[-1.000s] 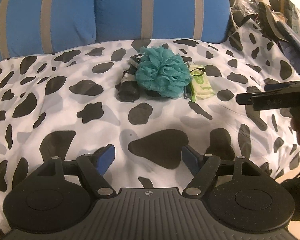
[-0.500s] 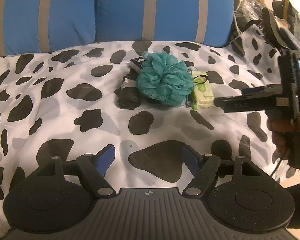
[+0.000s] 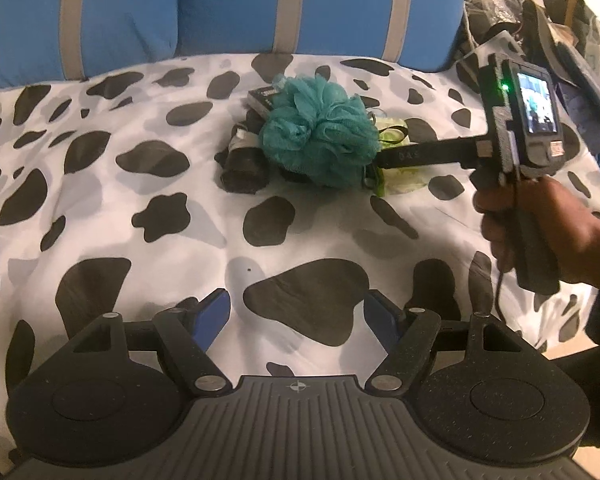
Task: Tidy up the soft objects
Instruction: 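Lower the right tool onto the green wipes pack and grasp it, then grasp the thin black cord loop with the left tool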
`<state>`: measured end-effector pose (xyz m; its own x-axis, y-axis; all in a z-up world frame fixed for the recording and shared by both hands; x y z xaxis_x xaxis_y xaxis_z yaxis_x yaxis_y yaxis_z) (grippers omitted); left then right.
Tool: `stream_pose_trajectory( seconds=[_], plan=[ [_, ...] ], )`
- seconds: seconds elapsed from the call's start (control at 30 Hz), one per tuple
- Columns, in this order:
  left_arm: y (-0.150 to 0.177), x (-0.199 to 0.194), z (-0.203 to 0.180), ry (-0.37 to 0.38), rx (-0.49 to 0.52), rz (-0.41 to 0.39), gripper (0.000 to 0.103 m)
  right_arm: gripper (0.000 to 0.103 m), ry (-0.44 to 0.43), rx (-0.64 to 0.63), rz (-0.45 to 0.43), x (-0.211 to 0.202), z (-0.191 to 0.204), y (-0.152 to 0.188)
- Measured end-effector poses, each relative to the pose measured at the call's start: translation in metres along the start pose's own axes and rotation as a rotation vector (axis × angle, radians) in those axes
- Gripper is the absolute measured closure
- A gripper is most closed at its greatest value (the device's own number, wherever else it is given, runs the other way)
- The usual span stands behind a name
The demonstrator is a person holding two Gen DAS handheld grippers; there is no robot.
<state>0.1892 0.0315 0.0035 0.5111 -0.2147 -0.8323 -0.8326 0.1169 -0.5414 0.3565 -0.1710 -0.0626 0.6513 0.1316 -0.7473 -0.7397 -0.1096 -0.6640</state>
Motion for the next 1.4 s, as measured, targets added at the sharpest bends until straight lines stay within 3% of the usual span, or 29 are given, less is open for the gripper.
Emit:
stream_pose_trajectory(
  seconds=[0.2, 0.27, 0.3, 0.33, 0.57, 0.83, 1.0, 1.17, 1.3, 1.4],
  plan=[
    [0.000, 0.003, 0.001, 0.008, -0.013, 0.025, 0.030, 0.028, 0.017, -0.020, 0.019, 0.014, 0.004, -0.001],
    [0.000, 0.005, 0.001, 0.016, -0.022, 0.045, 0.030, 0.038, -0.009, -0.039, 0.022, 0.013, 0.006, -0.001],
    [0.001, 0.005, 0.001, 0.025, -0.025, 0.052, 0.030, 0.048, -0.023, -0.036, 0.031, 0.012, 0.006, -0.001],
    [0.001, 0.006, 0.000, 0.034, -0.028, 0.055, 0.030, 0.050, -0.017, -0.033, 0.036, 0.011, 0.007, -0.002],
    [0.000, 0.006, -0.005, 0.038, -0.022, 0.052, 0.030, 0.051, -0.017, -0.023, 0.091, -0.005, -0.005, 0.005],
    [-0.001, 0.004, -0.015, 0.048, -0.009, 0.045, 0.030, 0.051, -0.004, -0.019, 0.216, -0.026, -0.033, 0.026],
    [0.001, 0.008, -0.017, 0.032, 0.000, 0.049, 0.030, 0.042, 0.006, 0.010, 0.187, -0.022, -0.037, 0.027],
    [0.000, 0.013, -0.017, 0.019, 0.001, 0.062, 0.030, 0.041, 0.051, -0.038, 0.163, -0.012, -0.027, 0.026],
    [-0.001, 0.014, -0.020, 0.020, 0.008, 0.060, 0.030, 0.052, 0.081, -0.093, 0.162, -0.012, -0.019, 0.029],
    [-0.002, 0.014, -0.022, 0.021, 0.014, 0.051, 0.030, 0.052, 0.075, -0.072, 0.173, -0.016, -0.022, 0.029]
  ],
)
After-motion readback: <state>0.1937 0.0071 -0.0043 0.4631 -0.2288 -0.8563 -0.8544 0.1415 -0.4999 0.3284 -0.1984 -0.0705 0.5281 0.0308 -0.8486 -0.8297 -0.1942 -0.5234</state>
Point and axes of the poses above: each gripper's, at about its wrist camera, not at the fingertips, and x roughly the way its jaws point, z to its left, y to its underside, the point moved 2 cm from there along x, roughly the way its jaws point
